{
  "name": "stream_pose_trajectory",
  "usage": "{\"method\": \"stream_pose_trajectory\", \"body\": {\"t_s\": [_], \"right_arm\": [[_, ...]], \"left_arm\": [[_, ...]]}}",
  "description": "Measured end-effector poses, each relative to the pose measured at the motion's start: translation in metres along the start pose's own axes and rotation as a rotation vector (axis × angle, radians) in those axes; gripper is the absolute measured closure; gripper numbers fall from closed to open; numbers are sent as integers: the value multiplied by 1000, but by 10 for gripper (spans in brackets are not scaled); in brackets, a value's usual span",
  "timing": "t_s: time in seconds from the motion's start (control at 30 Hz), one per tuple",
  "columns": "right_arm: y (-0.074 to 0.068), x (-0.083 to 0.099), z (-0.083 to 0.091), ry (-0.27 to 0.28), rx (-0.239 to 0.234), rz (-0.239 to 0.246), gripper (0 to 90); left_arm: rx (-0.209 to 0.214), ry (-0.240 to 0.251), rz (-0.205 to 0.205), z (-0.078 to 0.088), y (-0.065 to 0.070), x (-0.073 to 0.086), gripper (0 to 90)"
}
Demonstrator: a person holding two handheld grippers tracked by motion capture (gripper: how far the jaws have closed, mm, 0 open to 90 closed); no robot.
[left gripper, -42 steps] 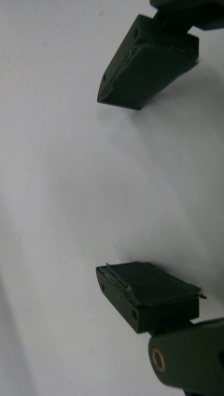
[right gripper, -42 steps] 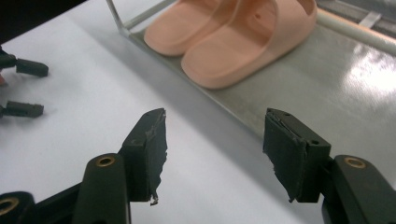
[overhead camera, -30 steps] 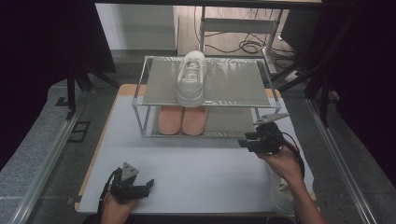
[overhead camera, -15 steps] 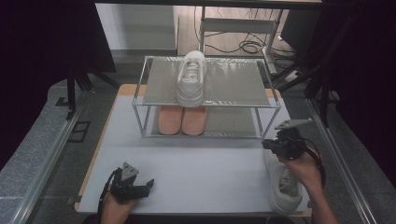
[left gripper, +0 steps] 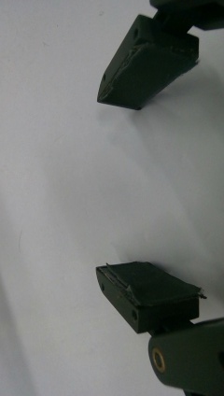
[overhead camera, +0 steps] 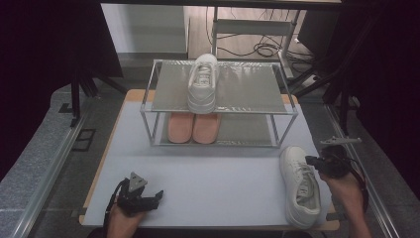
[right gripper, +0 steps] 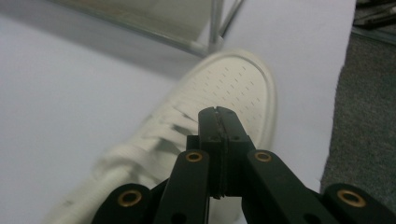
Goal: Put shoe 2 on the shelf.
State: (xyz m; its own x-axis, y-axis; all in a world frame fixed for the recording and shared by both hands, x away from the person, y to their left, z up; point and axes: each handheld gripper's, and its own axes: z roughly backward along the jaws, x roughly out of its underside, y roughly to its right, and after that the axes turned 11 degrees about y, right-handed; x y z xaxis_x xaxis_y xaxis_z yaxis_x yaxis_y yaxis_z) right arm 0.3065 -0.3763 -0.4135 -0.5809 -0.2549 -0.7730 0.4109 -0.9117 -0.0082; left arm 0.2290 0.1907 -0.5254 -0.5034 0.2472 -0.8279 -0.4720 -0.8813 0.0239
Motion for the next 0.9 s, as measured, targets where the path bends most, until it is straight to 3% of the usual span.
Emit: {"method": "stream_pose_trajectory", "body": {"t_s": [0.4,0.73,0.9], "right_arm": [[18,37,0,-35,38,-56,899],[19,61,4,-59,34,-94,898],[17,65,5,-59,40,-109,900]], "left_arm": [[-1,0,0,0,0,0,153],[-1,0,0,0,0,0,153],[-1,0,0,0,0,0,153]]}}
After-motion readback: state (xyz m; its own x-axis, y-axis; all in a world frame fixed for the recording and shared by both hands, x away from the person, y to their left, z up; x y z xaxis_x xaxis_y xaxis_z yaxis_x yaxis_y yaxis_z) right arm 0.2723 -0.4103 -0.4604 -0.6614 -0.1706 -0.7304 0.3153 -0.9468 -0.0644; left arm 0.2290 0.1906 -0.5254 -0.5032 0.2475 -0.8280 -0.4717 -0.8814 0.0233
